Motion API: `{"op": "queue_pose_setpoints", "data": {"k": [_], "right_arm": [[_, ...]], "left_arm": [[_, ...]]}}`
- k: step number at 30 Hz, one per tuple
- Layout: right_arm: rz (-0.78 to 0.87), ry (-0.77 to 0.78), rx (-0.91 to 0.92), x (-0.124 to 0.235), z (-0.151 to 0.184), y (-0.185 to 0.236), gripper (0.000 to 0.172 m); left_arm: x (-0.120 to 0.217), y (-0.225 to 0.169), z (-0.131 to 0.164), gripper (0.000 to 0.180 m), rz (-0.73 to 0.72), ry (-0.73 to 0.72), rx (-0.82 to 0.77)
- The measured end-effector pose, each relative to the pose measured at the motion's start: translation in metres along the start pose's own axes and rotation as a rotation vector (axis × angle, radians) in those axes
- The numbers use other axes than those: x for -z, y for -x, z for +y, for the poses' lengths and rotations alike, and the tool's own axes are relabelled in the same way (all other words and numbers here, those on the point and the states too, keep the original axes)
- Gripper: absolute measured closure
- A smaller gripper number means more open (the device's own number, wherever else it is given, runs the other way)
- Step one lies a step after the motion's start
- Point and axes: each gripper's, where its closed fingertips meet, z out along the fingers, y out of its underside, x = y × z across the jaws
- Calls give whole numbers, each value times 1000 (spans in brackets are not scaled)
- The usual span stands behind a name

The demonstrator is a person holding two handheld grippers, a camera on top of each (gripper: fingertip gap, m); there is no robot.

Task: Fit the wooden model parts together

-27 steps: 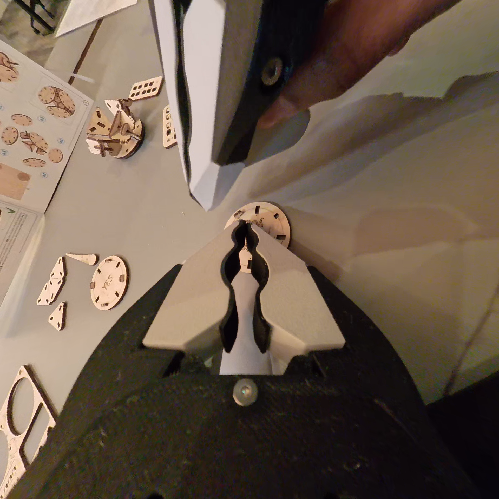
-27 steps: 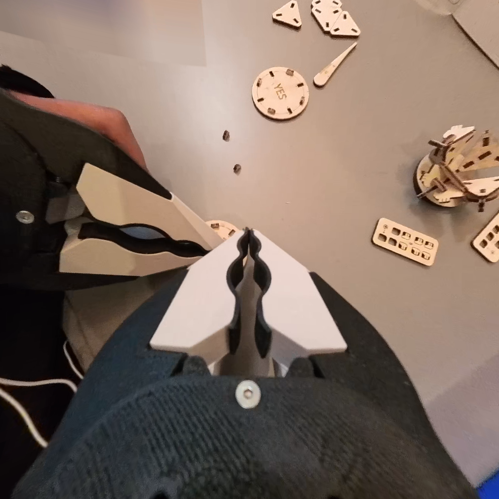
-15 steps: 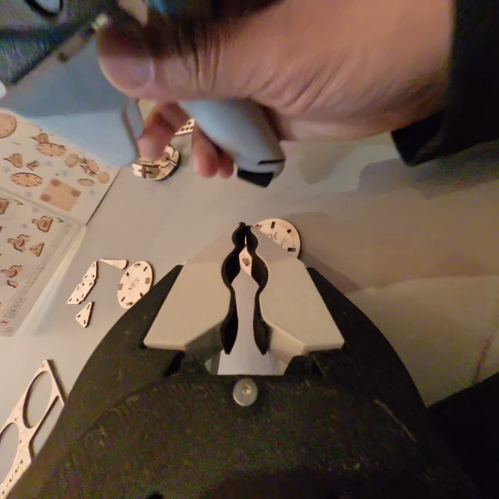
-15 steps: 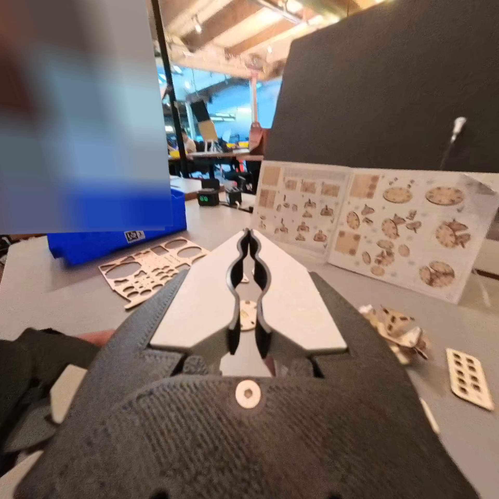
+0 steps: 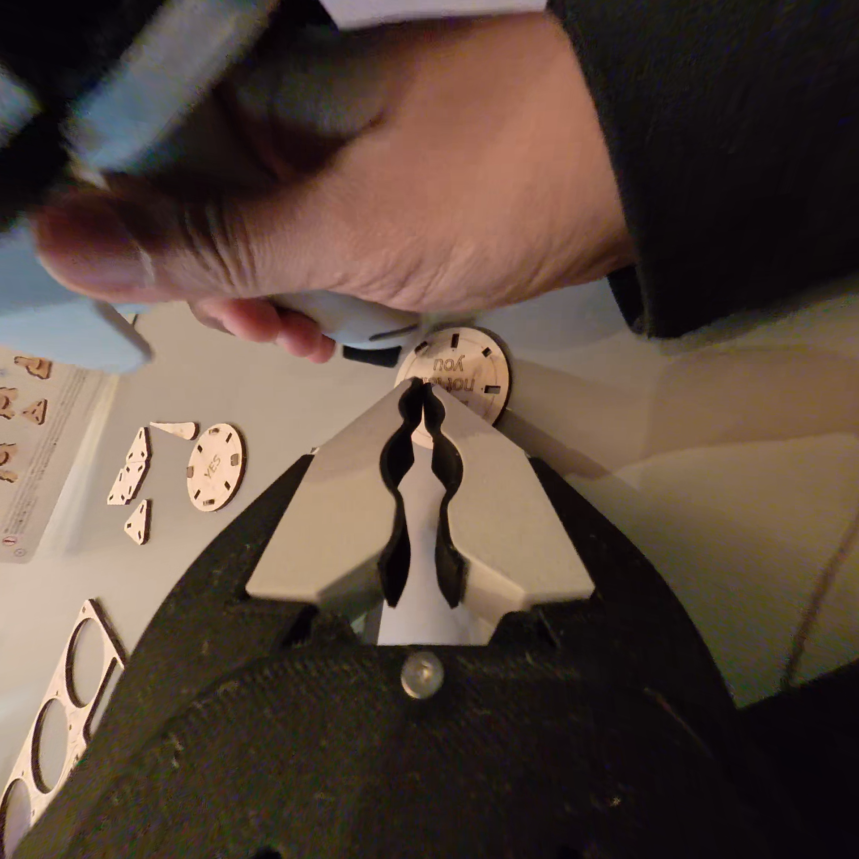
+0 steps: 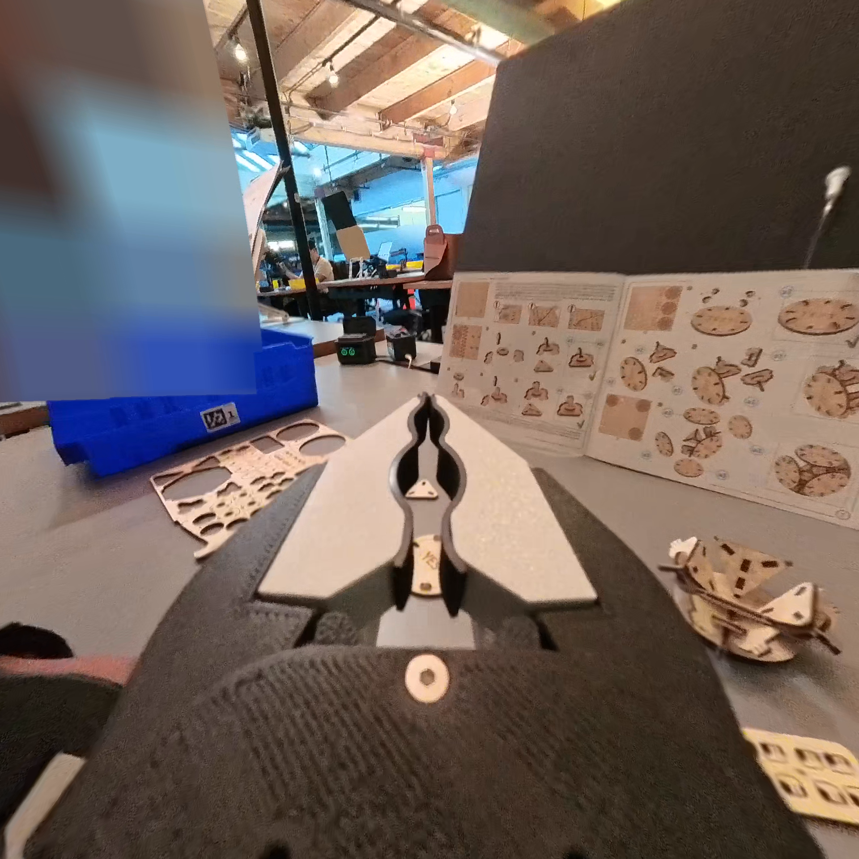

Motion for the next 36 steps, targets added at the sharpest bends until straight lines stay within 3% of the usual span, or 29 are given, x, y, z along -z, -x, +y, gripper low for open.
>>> {"op": "queue_pose_setpoints", "data": {"k": [3,8,14,17,23,27,32,36], "right_arm": [[-4,61,38,-4,12,1,172],[31,-42,49,2,-29,-8,172],[28,-22,80,3,-14,0,172],[5,41,55,-2,12,3,172],[48,-37,51,2,-21,-10,172],[21,44,34,1,10,-4,172],[45,-36,63,2,-17,-7,172],[9,30,56,-3,6,-1,172]], "left_arm": [[0,0,0,180,3,1,3],[0,0,0,180,1,1,1],[0,0,0,180,4,0,5],[0,0,0,180,5,1,5],[0,0,0,180,5,0,5],[1,0,0,180,13,-1,14],[1,0,0,180,10,0,11],[1,0,0,180,18,-1,19]]}}
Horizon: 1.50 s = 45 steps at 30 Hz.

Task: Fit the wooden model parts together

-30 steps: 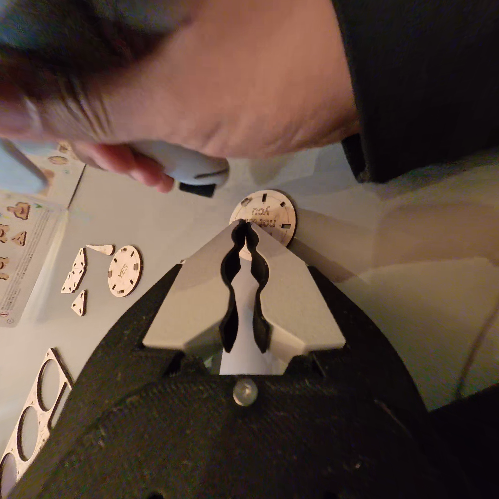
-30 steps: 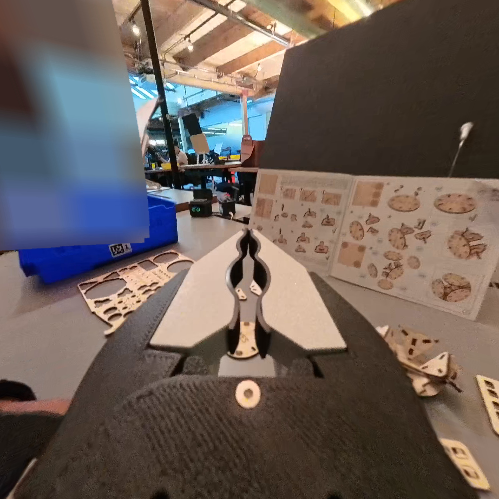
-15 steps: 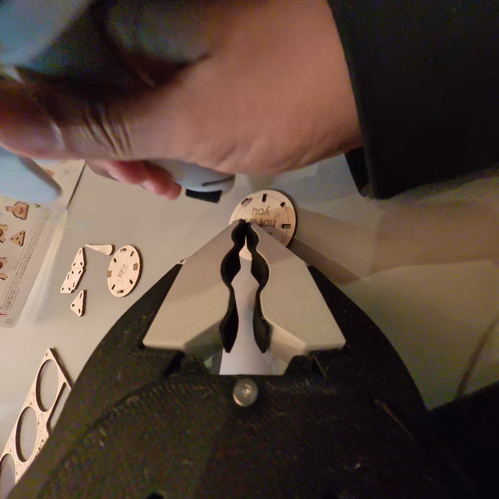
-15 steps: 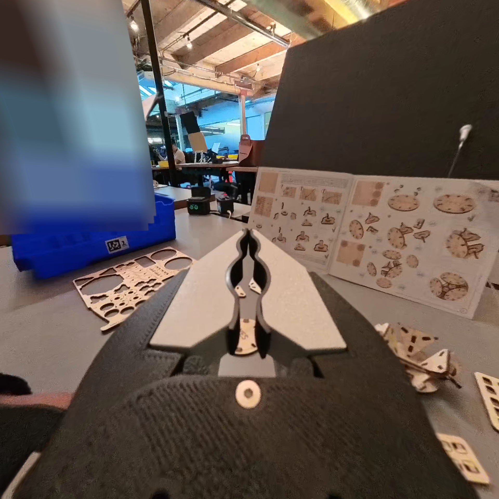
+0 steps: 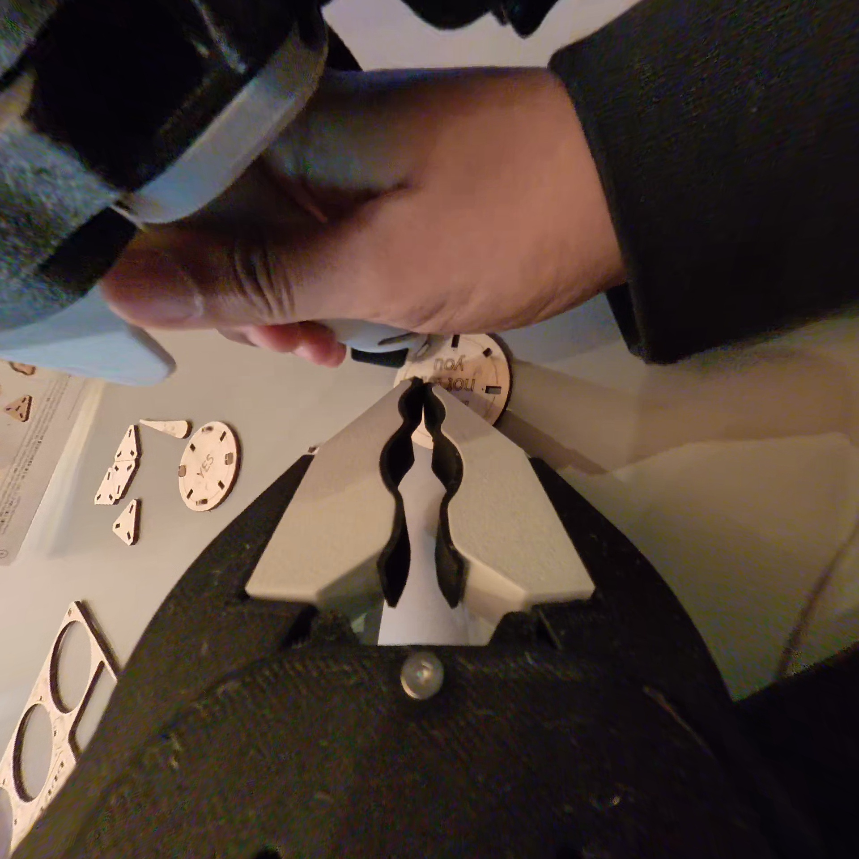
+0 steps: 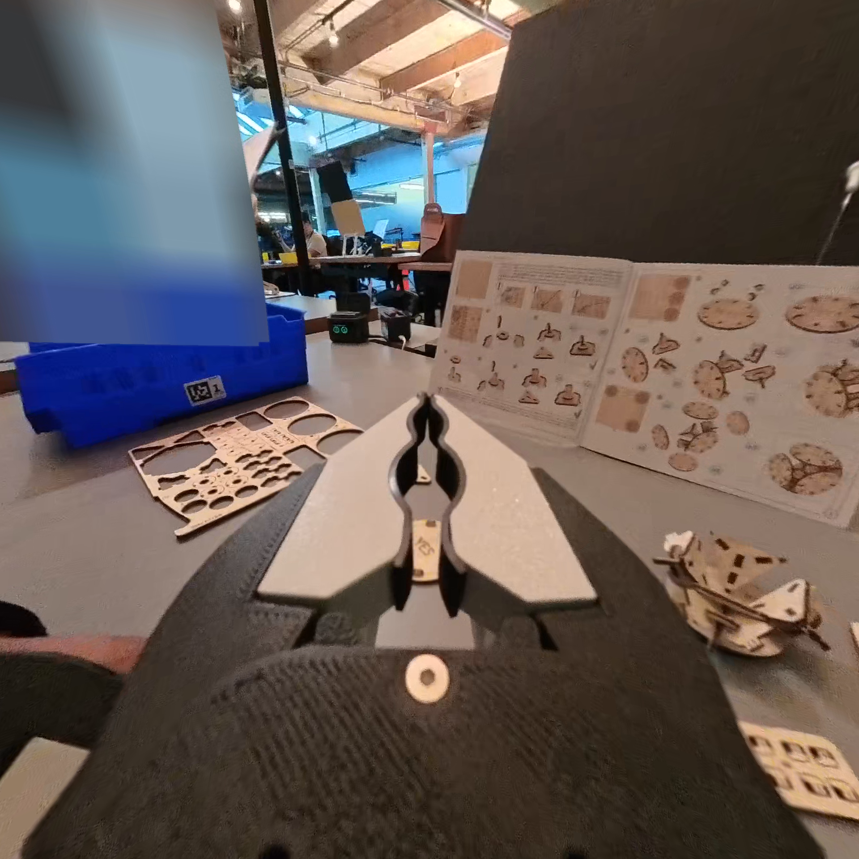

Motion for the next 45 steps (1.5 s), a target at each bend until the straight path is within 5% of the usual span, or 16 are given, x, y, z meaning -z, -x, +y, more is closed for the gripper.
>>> {"op": "queue_pose_setpoints", "data": {"k": [4,7,12,15,21,24,29,33,37,41,45], "right_arm": [[21,-67,13,2,-24,-4,172],[1,6,-7,0,3,0,172],[31,-64,12,7,-20,-4,172],[8,0,-24,6,2,-1,172],[46,-97,-2,11,-29,-11,172],[8,-18,-46,9,0,-5,172],[34,-91,-10,12,-28,-8,172],[-13,-22,-28,7,-2,3,172],[15,-93,-14,9,-28,-3,172],[-20,-15,-42,8,-1,3,172],[5,-58,-12,10,-17,1,172]], "left_arm": [[0,0,0,180,-3,1,-3],[0,0,0,180,1,0,1],[0,0,0,180,-5,1,-6],[0,0,0,180,-2,0,-2],[0,0,0,180,-10,1,-11],[0,0,0,180,-5,0,-6],[0,0,0,180,-17,2,-18],[0,0,0,180,-11,2,-11],[0,0,0,180,-22,2,-23],[0,0,0,180,-16,2,-16],[0,0,0,180,-24,3,-25]]}}
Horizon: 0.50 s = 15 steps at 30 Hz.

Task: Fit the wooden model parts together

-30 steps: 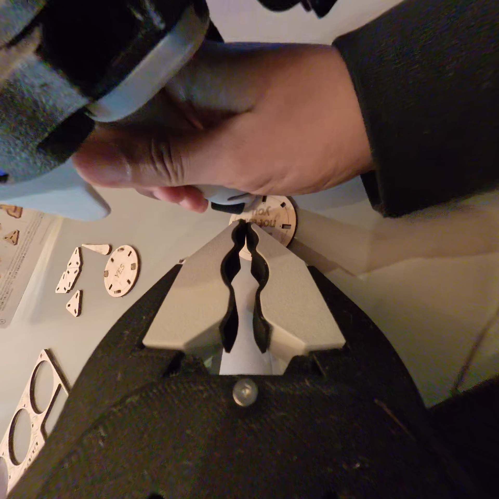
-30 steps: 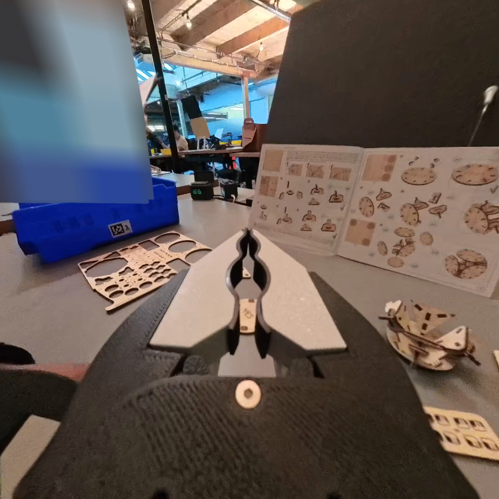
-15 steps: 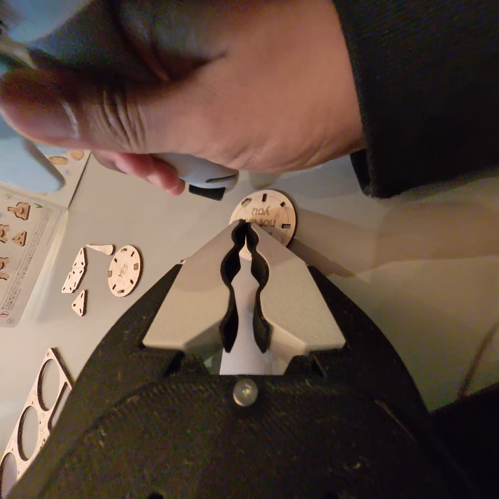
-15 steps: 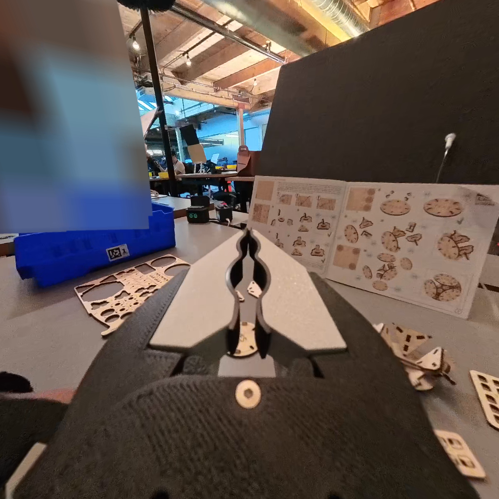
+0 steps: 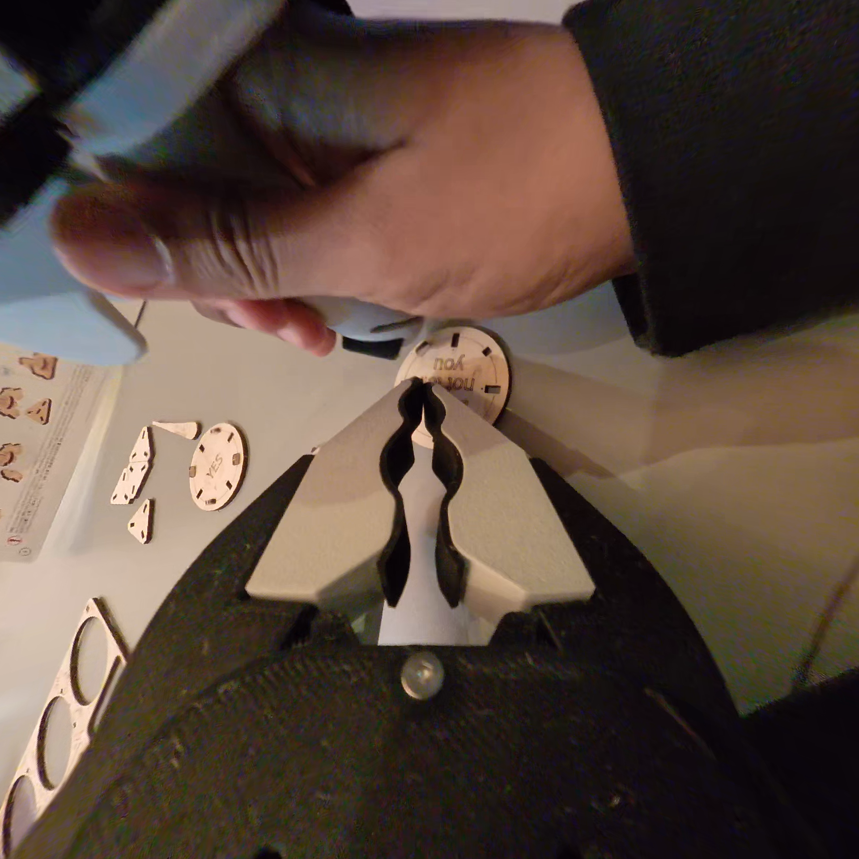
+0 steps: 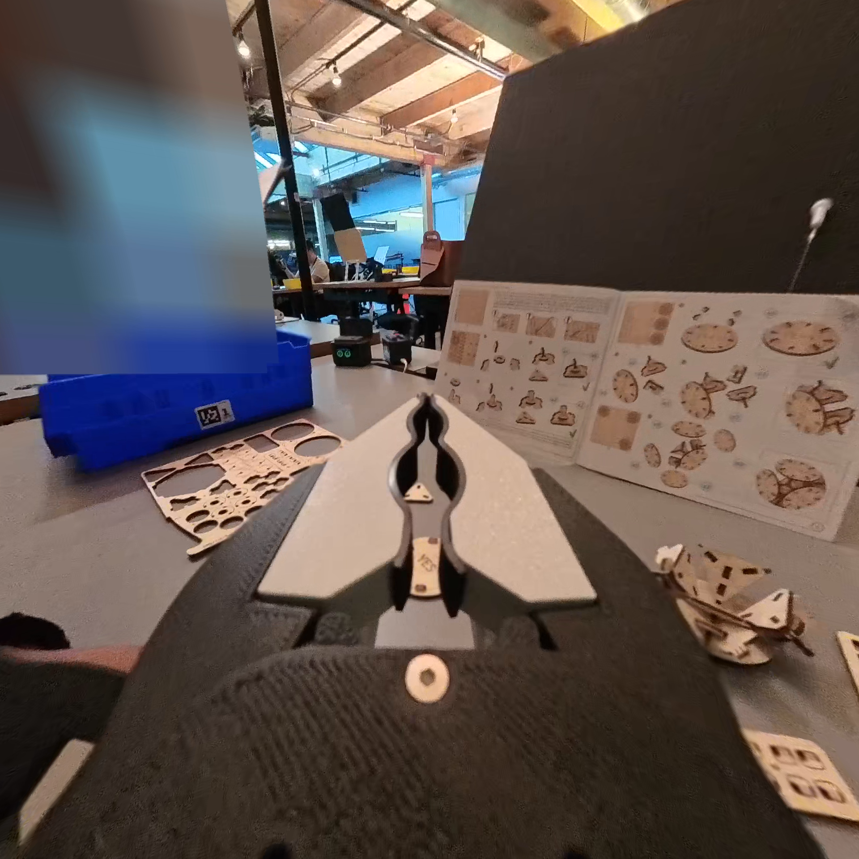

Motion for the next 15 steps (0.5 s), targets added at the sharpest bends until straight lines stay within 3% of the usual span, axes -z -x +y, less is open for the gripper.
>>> {"op": "queue_pose_setpoints", "data": {"k": [2,4,10,12,13,15], "right_arm": [[22,-24,-5,1,-4,-6,172],[-2,25,-37,0,14,-2,172],[58,-22,6,11,-14,-14,172],[51,35,42,19,-12,-20,172],[-10,125,81,23,1,-14,165],[-177,372,110,42,38,2,132]], "left_arm": [[0,0,0,180,-1,0,-1],[0,0,0,180,4,0,4],[0,0,0,180,0,0,0],[0,0,0,180,-1,0,-1],[0,0,0,180,0,0,0],[0,0,0,180,1,0,2]]}}
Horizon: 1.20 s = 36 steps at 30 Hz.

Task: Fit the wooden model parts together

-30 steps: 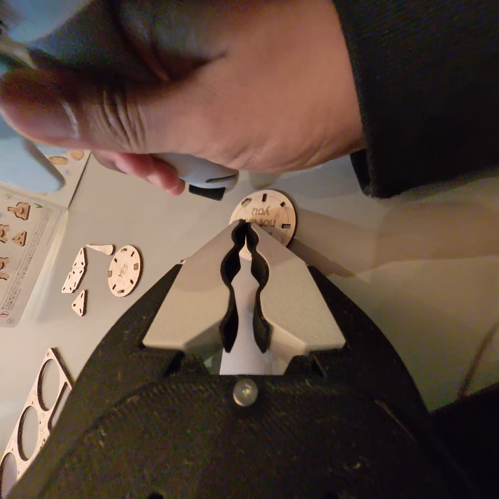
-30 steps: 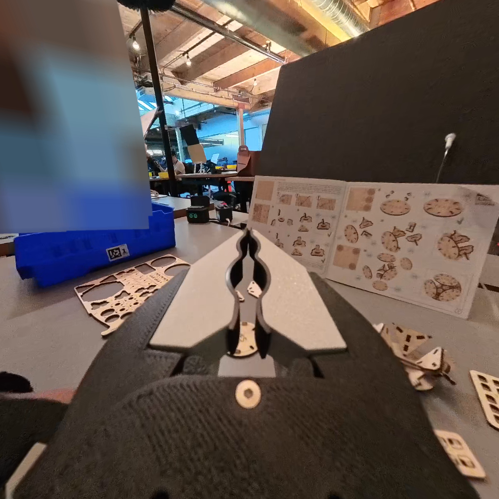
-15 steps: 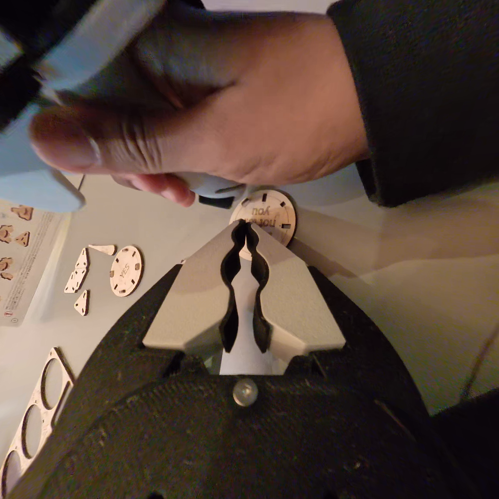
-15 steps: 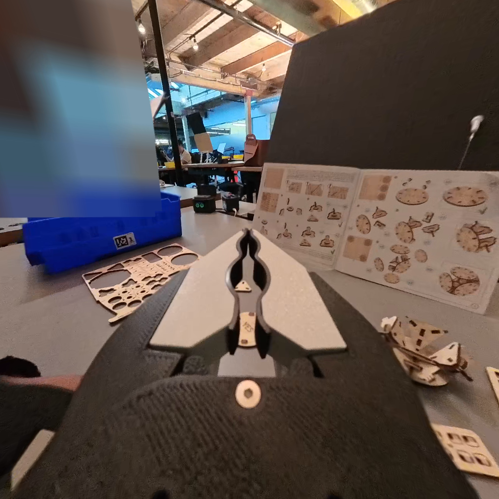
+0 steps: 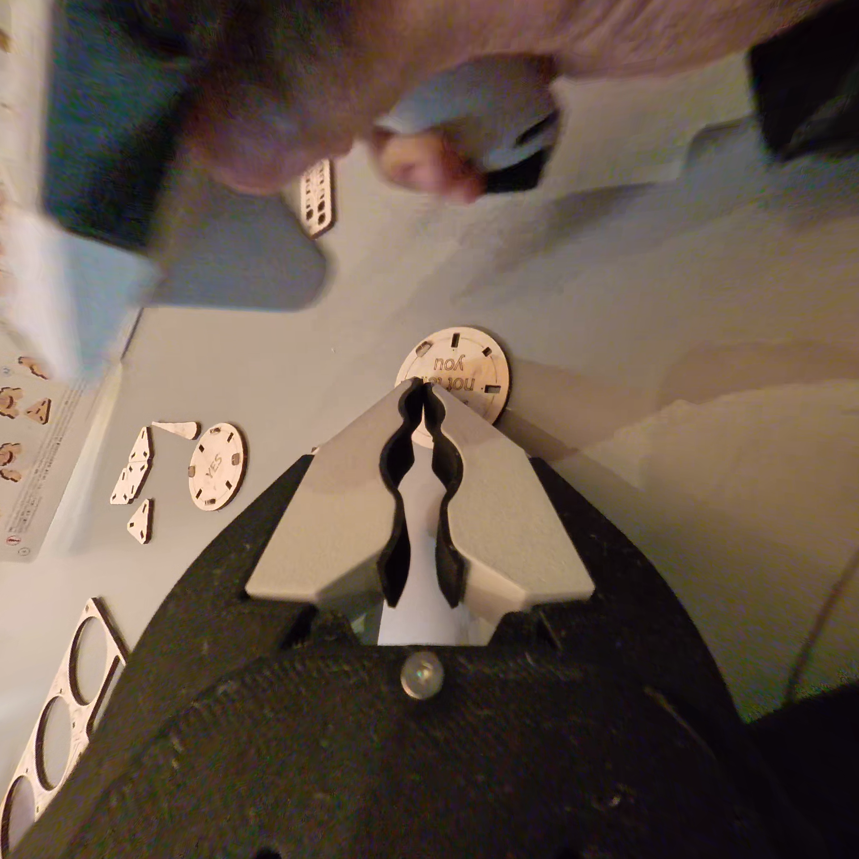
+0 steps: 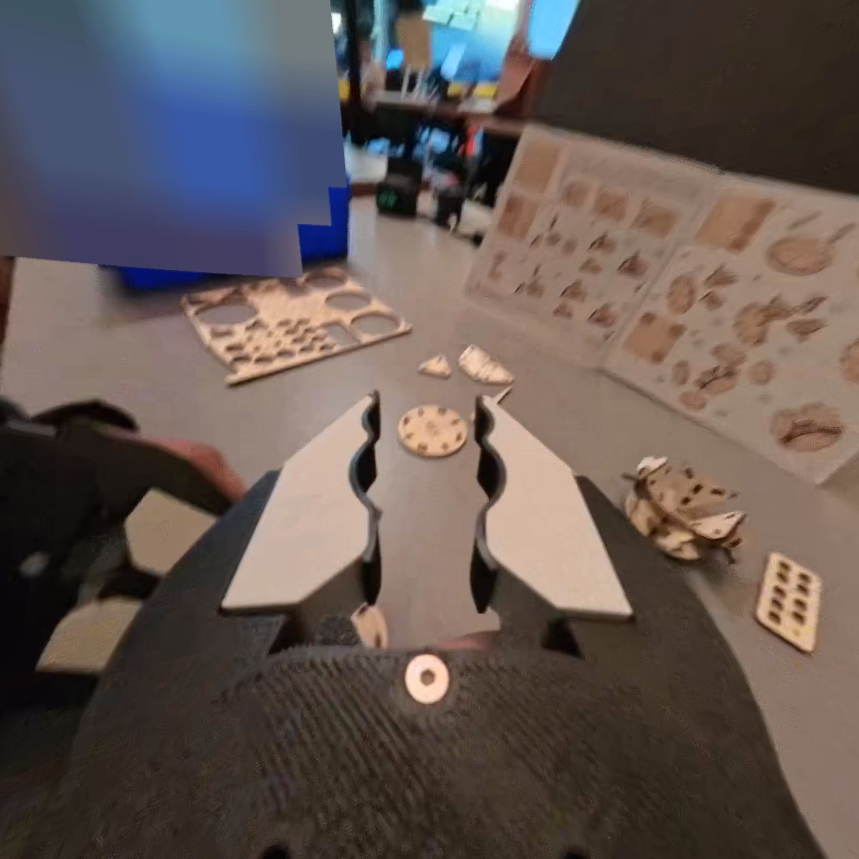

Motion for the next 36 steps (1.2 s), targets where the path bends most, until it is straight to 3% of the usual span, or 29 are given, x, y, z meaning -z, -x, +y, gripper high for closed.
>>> {"op": "queue_pose_setpoints", "data": {"k": [3,6,7,8,13,16,22,24,36], "right_arm": [[-43,243,-41,19,49,5,110],[-74,329,-48,42,73,15,108],[-86,335,-51,48,76,20,115],[-121,334,-42,51,77,28,102],[-218,315,17,55,78,42,108],[-293,354,29,59,86,49,102],[-248,470,114,53,106,49,102],[-245,469,107,50,105,52,111],[-207,483,107,48,108,50,120]], "left_arm": [[0,0,0,180,-2,0,-2],[0,0,0,180,-7,0,-7],[0,0,0,180,-6,0,-6],[0,0,0,180,-3,0,-2],[0,0,0,180,40,-5,43],[0,0,0,180,84,-6,88],[0,0,0,180,101,-5,108],[0,0,0,180,94,-4,103],[0,0,0,180,80,-3,90]]}}
